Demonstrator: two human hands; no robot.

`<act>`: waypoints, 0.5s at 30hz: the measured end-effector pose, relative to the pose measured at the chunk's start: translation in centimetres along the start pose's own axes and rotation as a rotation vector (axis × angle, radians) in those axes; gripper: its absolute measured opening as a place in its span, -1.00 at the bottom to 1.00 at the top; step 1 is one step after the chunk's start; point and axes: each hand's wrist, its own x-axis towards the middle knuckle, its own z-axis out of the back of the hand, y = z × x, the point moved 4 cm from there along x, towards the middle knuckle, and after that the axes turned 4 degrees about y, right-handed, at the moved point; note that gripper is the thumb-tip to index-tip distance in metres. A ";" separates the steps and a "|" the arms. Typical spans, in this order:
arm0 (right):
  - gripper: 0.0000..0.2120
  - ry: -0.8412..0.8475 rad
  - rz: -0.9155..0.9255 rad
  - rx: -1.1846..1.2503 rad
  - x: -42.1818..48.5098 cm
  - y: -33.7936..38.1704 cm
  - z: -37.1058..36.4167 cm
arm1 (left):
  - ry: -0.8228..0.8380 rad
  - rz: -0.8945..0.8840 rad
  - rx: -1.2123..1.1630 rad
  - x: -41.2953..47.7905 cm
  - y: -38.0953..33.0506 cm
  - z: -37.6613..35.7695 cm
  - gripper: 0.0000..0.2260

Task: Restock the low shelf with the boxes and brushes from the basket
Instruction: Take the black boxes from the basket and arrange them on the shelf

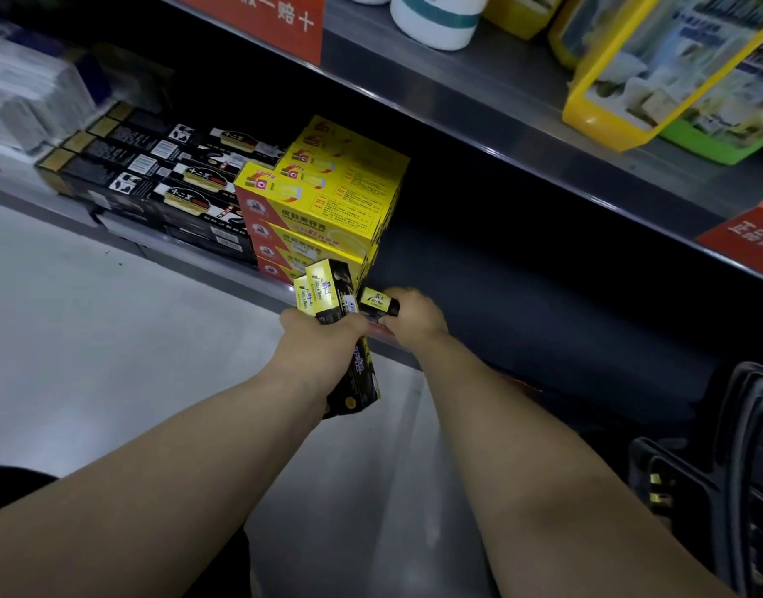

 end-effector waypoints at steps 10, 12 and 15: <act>-0.69 0.097 0.002 1.119 -10.3 4.1 4.1 | 0.025 0.016 -0.060 0.0 -0.1 -0.7 -0.54; -0.50 0.303 0.162 1.068 -13.1 5.3 4.1 | 0.051 0.000 -0.105 -0.3 -0.4 -1.0 -0.52; -0.43 0.280 0.212 1.007 -13.8 4.6 5.2 | 0.123 -0.010 -0.145 -1.0 -0.8 -1.8 -0.37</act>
